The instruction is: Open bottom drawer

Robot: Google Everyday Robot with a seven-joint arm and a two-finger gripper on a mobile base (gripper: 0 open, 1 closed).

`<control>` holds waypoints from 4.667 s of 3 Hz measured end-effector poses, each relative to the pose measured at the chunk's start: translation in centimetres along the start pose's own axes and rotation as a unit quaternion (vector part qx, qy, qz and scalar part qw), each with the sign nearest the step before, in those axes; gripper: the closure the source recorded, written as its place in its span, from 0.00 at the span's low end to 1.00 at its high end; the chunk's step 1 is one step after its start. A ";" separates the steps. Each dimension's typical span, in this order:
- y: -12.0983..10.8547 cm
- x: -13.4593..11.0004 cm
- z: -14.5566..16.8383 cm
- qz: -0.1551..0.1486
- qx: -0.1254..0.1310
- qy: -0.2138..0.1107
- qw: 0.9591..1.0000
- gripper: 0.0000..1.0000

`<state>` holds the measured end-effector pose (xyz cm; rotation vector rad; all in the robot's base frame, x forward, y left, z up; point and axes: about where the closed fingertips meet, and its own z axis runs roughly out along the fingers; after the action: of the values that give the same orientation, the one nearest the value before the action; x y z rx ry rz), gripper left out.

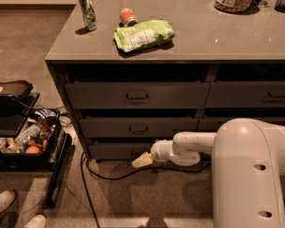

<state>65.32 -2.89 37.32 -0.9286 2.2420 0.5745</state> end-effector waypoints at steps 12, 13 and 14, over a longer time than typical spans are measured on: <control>-5.0 1.0 9.8 0.056 -0.060 -0.076 0.994 0.00; -5.0 0.9 10.1 0.054 -0.058 -0.076 0.994 0.00; -5.5 1.4 11.6 0.064 -0.067 -0.071 0.993 0.00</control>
Offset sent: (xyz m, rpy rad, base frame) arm 0.0172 0.0072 -0.0077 -0.1010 0.0287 -0.0225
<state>73.12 -0.29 27.38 -0.7861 2.1656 0.8323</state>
